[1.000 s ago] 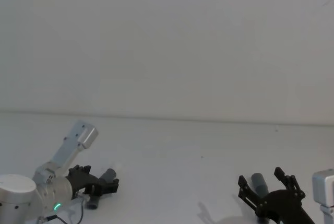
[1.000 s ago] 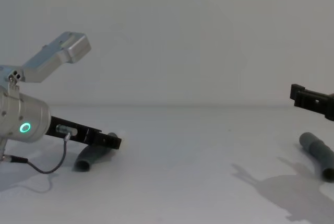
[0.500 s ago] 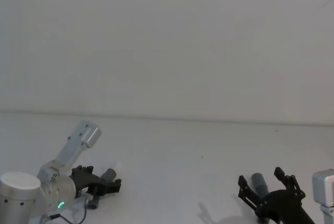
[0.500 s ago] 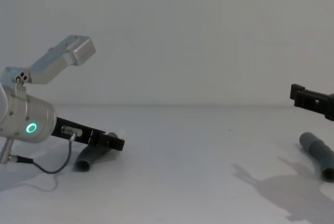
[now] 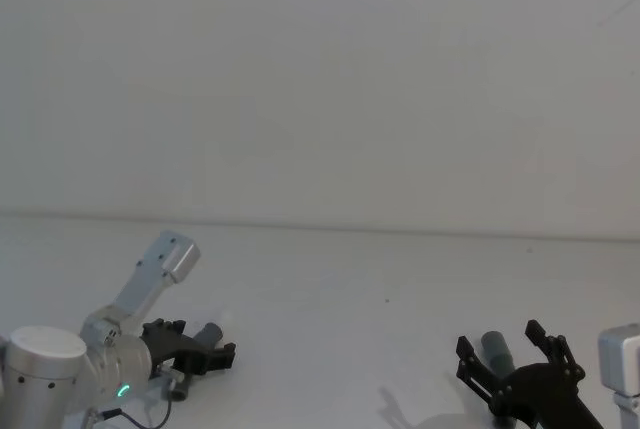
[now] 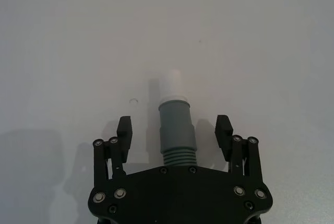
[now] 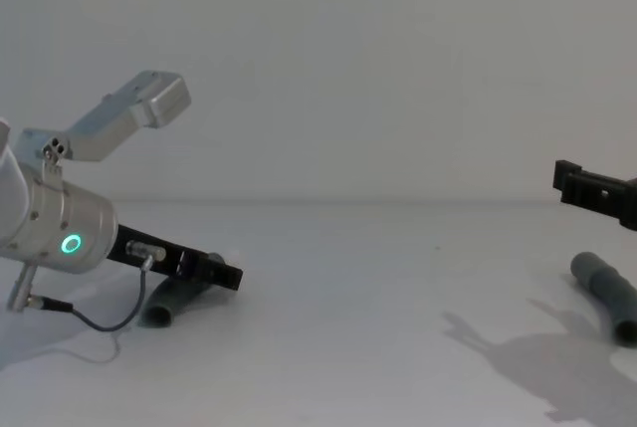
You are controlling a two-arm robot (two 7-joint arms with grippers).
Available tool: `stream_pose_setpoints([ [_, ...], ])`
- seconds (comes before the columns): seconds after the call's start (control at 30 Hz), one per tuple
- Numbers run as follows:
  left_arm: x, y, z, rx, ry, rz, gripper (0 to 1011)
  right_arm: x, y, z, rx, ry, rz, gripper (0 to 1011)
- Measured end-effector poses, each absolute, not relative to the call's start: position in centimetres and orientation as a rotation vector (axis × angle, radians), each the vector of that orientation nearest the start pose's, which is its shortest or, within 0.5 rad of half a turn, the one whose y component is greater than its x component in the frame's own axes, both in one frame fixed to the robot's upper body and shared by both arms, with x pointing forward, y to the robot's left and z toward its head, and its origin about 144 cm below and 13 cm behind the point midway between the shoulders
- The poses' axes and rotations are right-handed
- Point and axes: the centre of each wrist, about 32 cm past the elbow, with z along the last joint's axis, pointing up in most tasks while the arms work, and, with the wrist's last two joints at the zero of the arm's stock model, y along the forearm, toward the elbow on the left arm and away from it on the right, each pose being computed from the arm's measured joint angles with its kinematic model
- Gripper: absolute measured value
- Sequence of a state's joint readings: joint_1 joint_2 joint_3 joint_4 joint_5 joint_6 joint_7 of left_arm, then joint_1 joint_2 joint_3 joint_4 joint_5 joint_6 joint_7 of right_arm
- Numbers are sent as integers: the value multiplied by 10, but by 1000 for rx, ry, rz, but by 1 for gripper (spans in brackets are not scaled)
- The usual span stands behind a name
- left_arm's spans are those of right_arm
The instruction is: Use both hands to pick up one end of the pipe from the table, align the ends, and insert them.
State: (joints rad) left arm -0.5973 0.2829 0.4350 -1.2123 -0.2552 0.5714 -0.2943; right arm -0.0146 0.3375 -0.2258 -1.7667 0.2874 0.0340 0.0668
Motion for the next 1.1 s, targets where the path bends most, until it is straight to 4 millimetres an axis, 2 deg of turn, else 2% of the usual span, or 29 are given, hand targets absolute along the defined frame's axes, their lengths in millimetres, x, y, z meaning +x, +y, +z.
stream_pose_setpoints([
  [0.17, 602, 219, 1236, 491, 198, 1038, 859, 443, -237, 1189, 26, -75, -1229, 1000],
  [0.3, 602, 219, 1236, 492, 200, 1037, 705, 443, -237, 1189, 26, -75, -1229, 1000],
  [0.33, 602, 219, 1236, 492, 200, 1037, 705, 443, -237, 1189, 26, -75, -1230, 1000],
  [0.43, 602, 218, 1236, 493, 201, 1037, 587, 443, -237, 1189, 26, -75, -1229, 1000],
  [0.5, 602, 218, 1236, 493, 201, 1037, 563, 443, -237, 1189, 26, -75, -1229, 1000],
  [0.57, 603, 218, 1236, 493, 202, 1037, 461, 443, -237, 1189, 26, -75, -1229, 1000],
  [0.7, 603, 218, 1236, 493, 202, 1036, 341, 443, -237, 1189, 26, -75, -1229, 1000],
  [1.1, 603, 218, 1236, 494, 203, 1036, 327, 443, -237, 1189, 26, -75, -1230, 1000],
])
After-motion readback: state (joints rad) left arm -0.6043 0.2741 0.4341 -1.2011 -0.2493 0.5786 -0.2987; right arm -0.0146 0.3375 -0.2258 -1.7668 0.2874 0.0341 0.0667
